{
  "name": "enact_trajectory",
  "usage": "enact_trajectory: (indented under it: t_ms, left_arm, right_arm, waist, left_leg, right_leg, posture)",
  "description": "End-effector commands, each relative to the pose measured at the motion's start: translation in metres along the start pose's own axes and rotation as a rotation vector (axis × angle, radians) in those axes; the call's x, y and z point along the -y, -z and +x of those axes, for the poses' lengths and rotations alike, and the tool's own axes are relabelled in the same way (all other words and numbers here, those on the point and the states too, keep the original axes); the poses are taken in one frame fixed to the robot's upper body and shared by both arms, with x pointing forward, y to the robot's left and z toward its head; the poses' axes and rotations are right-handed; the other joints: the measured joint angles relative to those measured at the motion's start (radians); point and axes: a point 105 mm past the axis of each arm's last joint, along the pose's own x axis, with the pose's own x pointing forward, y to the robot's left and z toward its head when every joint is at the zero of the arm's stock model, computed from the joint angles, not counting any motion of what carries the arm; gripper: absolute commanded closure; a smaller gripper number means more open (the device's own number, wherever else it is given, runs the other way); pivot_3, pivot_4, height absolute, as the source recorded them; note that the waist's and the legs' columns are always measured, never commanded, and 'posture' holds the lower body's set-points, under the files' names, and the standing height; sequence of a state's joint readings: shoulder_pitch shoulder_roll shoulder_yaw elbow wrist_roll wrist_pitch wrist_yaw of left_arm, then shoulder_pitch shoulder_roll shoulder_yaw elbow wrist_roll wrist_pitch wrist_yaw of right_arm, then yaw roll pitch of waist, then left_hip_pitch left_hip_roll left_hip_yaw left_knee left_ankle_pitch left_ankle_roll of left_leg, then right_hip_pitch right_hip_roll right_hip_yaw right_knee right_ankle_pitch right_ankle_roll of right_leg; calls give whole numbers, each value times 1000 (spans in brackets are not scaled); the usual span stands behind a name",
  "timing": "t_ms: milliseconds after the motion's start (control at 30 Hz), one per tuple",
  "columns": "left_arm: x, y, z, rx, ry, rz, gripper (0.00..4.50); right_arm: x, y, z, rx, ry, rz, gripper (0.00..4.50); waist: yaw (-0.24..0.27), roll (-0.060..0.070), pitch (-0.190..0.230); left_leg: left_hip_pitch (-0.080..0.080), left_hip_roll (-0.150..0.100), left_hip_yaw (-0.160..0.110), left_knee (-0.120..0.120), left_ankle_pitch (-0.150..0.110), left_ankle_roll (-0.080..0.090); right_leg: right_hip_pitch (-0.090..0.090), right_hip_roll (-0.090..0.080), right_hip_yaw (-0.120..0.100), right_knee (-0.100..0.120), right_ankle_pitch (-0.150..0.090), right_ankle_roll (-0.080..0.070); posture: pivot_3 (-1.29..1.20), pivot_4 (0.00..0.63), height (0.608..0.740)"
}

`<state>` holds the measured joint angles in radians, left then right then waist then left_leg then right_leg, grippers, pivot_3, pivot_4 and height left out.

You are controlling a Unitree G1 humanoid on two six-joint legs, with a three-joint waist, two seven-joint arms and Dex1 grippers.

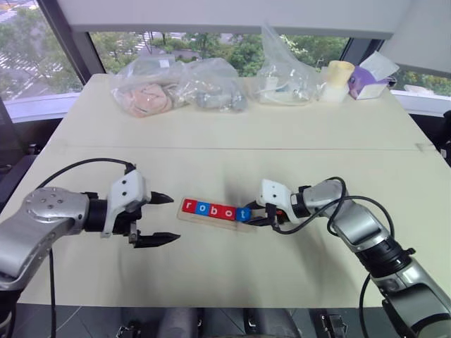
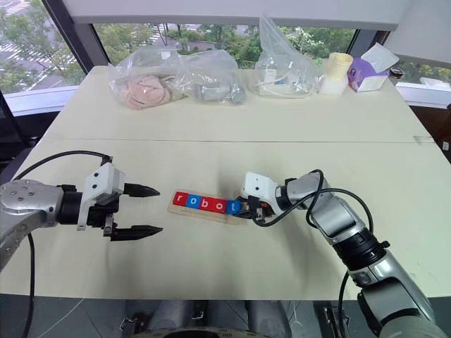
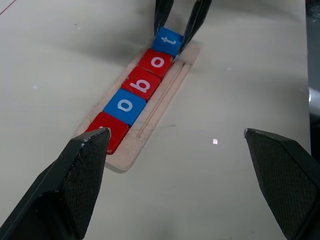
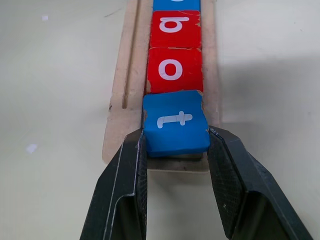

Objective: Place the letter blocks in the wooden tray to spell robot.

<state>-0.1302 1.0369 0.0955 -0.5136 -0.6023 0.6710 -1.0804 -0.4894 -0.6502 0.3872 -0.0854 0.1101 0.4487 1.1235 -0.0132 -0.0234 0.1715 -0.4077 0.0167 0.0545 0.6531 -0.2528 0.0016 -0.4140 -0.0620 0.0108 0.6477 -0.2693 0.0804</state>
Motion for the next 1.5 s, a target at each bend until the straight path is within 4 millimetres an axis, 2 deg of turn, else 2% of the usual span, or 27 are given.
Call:
enact_trajectory:
  t_ms: [33, 233, 333, 433, 567, 667, 700, 833, 900, 1033, 1200, 1367, 1500]
  left_arm:
    - [0, -8, -1, 23, -9, 32, 0]
    - [-1, -8, 1, 30, -16, 31, 0]
    - [-3, -8, 1, 31, -21, 31, 0]
    - [-4, -8, 1, 32, -25, 30, 0]
    - [-6, -7, 1, 33, -28, 26, 0]
    - [-6, -7, 1, 34, -28, 25, 0]
    - [-6, -7, 1, 35, -29, 27, 0]
    - [-8, -11, 1, 47, -30, 27, 0]
    - [-7, -12, 1, 51, -21, 29, 0]
    - [-4, -17, -1, 52, 6, 47, 0]
    - [-3, -29, -4, 82, 24, 54, 0]
    - [-5, -30, -5, 73, 18, 61, 0]
    - [-7, -29, -5, 70, 11, 59, 0]
  right_arm:
    - [-3, -8, 1, 17, -1, -32, 3371]
    - [-4, -9, 1, 24, 3, -20, 3371]
    - [-4, -13, 1, 44, 10, -23, 1849]
    - [2, -28, -5, 101, 52, -59, 407]
    - [5, -60, -22, 237, 83, -59, 407]
    - [3, -71, -30, 296, 82, -43, 407]
    - [9, -73, -37, 328, 133, -20, 407]
    - [34, -36, -47, 202, 359, -58, 407]
    - [36, -22, -44, 145, 390, -84, 407]
    - [34, -7, -39, 112, 392, -92, 407]
    - [24, 1, -35, 106, 366, -77, 407]
    - [6, 2, -24, 111, 316, -70, 407]
    - [0, 2, -19, 113, 308, -60, 407]
  waist:
    - [0, 0, 0]
    - [0, 0, 0]
    - [0, 0, 0]
    - [-1, 0, 0]
    - [0, 0, 0]
    - [0, 0, 0]
    - [0, 0, 0]
    - [4, 0, 0]
    - [1, 0, 0]
    - [-6, 0, 0]
    - [-1, 0, 0]
    - [0, 0, 0]
    - [-1, 0, 0]
  left_leg:
    - [0, 0, 0, 0, 0, 0]
    - [0, 0, 0, 0, 0, 0]
    - [0, 0, 0, 0, 0, 0]
    - [0, 0, 0, 0, 0, 0]
    - [0, 0, 0, 0, 0, 0]
    - [0, 0, 0, 0, 0, 0]
    - [0, 0, -1, 0, 0, 0]
    - [0, 0, -1, 0, 0, 0]
    - [0, -1, 0, 0, 0, 0]
    - [0, 0, 0, 0, 0, 0]
    - [0, 0, 0, 0, 0, 0]
    - [0, 0, 0, 0, 0, 0]
    - [0, 0, 0, 1, 0, 0]
  right_leg:
    - [0, 0, 0, 0, 0, 0]
    - [0, 0, 0, 0, 0, 0]
    - [0, 0, 0, 0, 0, 0]
    - [0, 0, 0, 0, 0, 0]
    - [0, 0, 0, 0, 0, 0]
    - [0, 0, 0, 0, 0, 0]
    - [0, -1, 0, 0, 0, 0]
    - [1, -1, 0, 0, 0, 0]
    - [1, -2, 0, -1, 0, 0]
    - [0, -1, 0, 0, 0, 0]
    - [0, 0, 0, 1, 0, 0]
    - [0, 1, 0, 1, 0, 0]
    - [0, 1, 0, 1, 0, 0]
  posture:
    - [0, 150, 739]
    - [0, 150, 739]
    - [0, 150, 739]
    - [0, 150, 739]
    - [0, 150, 739]
    - [0, 150, 739]
    - [0, 150, 739]
    - [0, 150, 739]
    - [0, 150, 739]
    - [0, 150, 739]
    - [0, 150, 739]
    - [0, 150, 739]
    - [0, 150, 739]
